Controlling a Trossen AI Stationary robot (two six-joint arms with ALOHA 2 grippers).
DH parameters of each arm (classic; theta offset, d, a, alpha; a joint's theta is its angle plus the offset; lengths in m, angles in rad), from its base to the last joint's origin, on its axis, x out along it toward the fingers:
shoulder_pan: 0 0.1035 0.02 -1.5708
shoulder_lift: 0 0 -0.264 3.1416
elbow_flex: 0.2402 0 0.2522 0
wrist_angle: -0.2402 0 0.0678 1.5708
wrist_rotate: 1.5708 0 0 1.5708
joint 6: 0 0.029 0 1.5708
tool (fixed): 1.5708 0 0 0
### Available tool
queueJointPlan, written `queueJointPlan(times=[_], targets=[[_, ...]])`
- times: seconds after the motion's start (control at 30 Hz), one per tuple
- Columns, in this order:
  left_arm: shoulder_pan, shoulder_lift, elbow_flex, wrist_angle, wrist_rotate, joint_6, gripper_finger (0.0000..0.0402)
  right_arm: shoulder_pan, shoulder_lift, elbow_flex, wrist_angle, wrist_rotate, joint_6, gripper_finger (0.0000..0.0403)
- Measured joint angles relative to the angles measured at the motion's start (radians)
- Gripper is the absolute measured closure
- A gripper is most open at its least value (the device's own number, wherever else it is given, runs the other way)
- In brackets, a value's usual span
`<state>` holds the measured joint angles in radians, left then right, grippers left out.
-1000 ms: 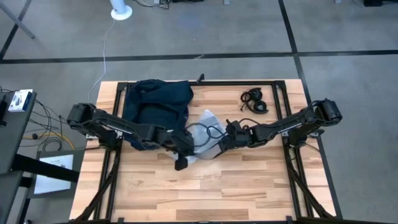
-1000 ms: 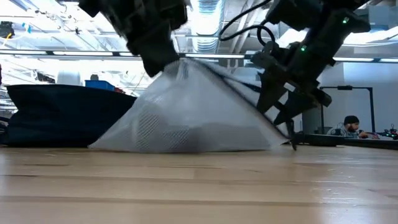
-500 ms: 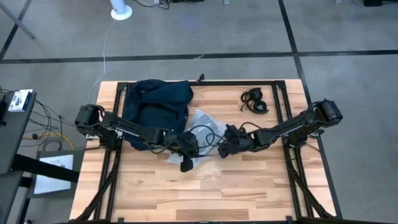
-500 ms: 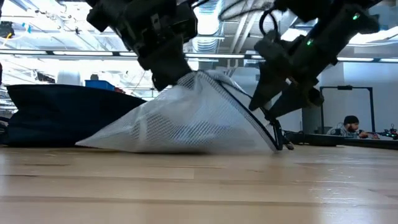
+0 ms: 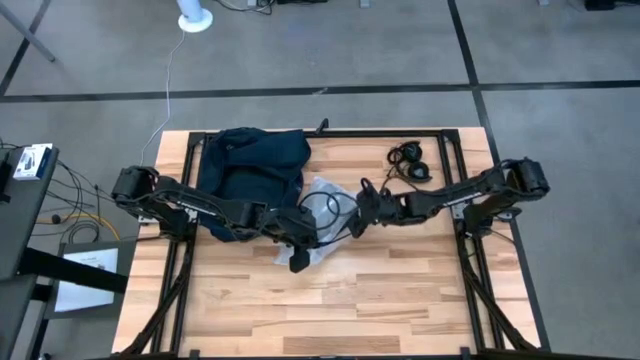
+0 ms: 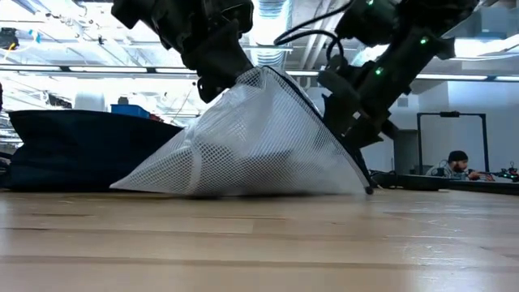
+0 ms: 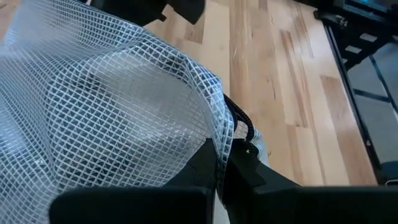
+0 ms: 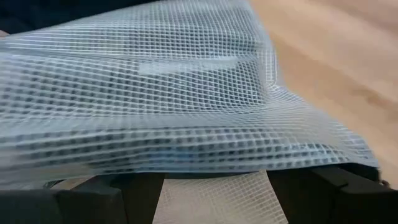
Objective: Unpack backpack
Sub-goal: Remove the black calculator from the white zip lock bag
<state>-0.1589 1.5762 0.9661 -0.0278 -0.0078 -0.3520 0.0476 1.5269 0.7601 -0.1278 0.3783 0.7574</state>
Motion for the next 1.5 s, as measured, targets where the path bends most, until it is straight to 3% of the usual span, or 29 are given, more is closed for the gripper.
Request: queueJointPlan(times=[0.33, 0.57, 0.83, 1.07, 1.23, 1.5], targets=[[-0.009, 0.0, 0.0, 0.002, 0.003, -0.065, 0.0402, -0.093, 0.116, 0.0, 0.049, -0.016, -0.03, 0.0148], [-0.011, 0.0, 0.0, -0.015, 0.076, -0.063, 0.0402, -0.097, 0.198, 0.0, 0.235, -0.09, -0.261, 0.0148], [-0.018, 0.0, 0.0, -0.018, 0.077, -0.028, 0.0402, -0.113, 0.203, 0.0, 0.332, -0.2, -0.589, 0.0148], [-0.033, 0.0, 0.002, -0.011, 0.067, 0.0, 0.0402, -0.185, 0.216, 0.001, 0.349, -0.212, -0.597, 0.0148], [-0.033, 0.0, 0.002, -0.012, 0.077, 0.0, 0.0402, -0.241, 0.216, 0.001, 0.372, -0.407, -0.659, 0.0148], [-0.033, 0.0, 0.002, -0.013, 0.078, -0.005, 0.0402, -0.272, 0.262, 0.003, 0.472, -0.451, -0.668, 0.0148]])
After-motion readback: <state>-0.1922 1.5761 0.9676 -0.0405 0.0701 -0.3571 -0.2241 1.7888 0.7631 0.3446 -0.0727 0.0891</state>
